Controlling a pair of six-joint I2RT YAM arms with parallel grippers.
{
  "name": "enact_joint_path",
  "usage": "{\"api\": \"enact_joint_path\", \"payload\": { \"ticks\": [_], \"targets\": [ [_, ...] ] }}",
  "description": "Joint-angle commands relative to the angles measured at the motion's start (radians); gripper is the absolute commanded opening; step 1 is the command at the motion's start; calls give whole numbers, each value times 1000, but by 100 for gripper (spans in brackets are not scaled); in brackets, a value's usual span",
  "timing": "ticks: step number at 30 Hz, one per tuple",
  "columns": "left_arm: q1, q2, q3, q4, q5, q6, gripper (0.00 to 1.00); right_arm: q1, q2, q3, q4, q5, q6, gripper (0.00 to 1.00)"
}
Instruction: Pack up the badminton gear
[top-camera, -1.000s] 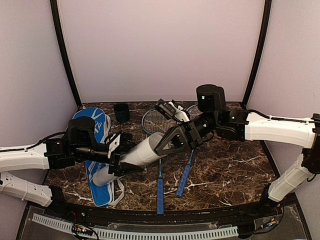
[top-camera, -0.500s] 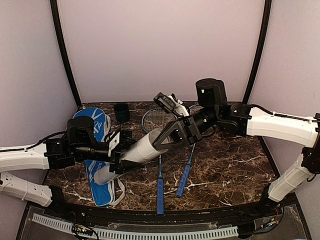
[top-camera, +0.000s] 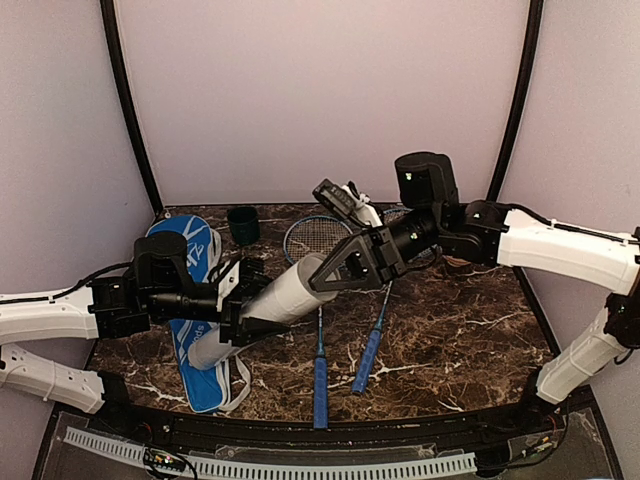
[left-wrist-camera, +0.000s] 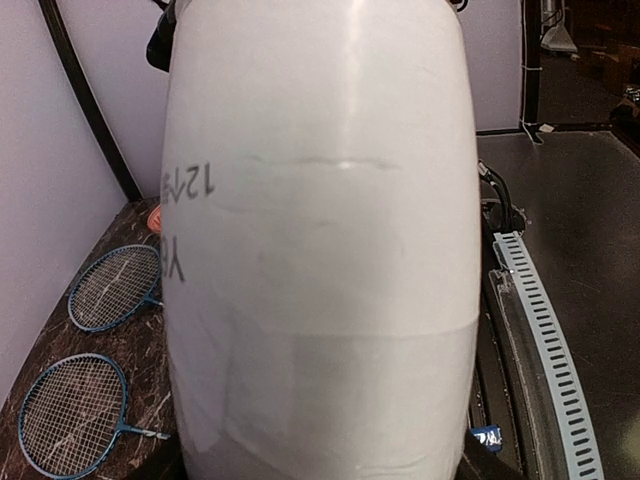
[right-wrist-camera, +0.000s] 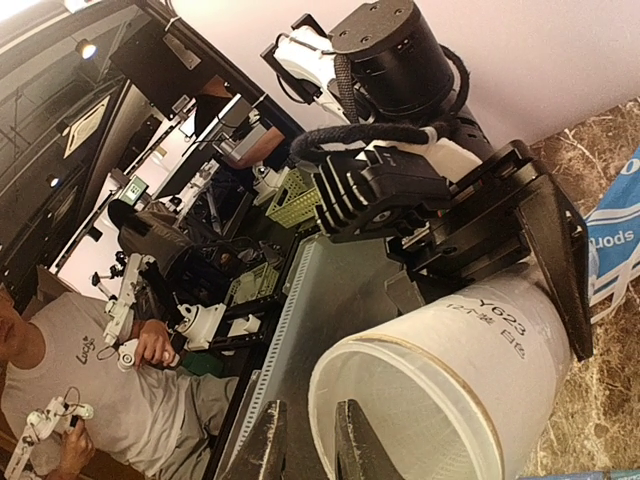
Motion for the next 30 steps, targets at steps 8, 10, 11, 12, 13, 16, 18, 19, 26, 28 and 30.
{"api": "enact_joint_path", "payload": {
  "ticks": [8, 10, 11, 12, 13, 16, 18, 19, 26, 28, 30],
  "targets": [
    [-8, -29, 1, 84, -1, -7, 44, -16, -30, 32, -36, 32, -26, 19],
    [-8, -27, 1, 84, 0, -7, 44, -16, -36, 44, -50, 34, -33, 19],
    [-8, -27, -1, 85, -1, -7, 44, -16, -39, 51, -58, 36, -35, 19],
    [-8, -26, -1, 85, 0, -8, 44, -16, -42, 58, -68, 39, -40, 19],
    [-8, -26, -1, 88, 1, -9, 44, -16, -44, 65, -79, 42, -46, 19],
    [-8, -24, -2, 93, 1, -10, 44, -15, -51, 77, -93, 48, -51, 19],
    [-8, -20, -1, 93, -1, -9, 44, -13, -54, 84, -100, 48, -55, 19],
    [-8, -18, 1, 94, 0, -9, 44, -13, -55, 86, -104, 52, -56, 19],
    [-8, -5, 4, 94, -8, -10, 44, -4, -55, 105, -125, 49, -69, 20],
    [-8, -4, 5, 89, -12, -7, 44, -1, -55, 119, -138, 51, -77, 20],
    [-8, -5, 5, 86, -16, -5, 44, 0, -62, 133, -148, 55, -82, 20]
  ]
}}
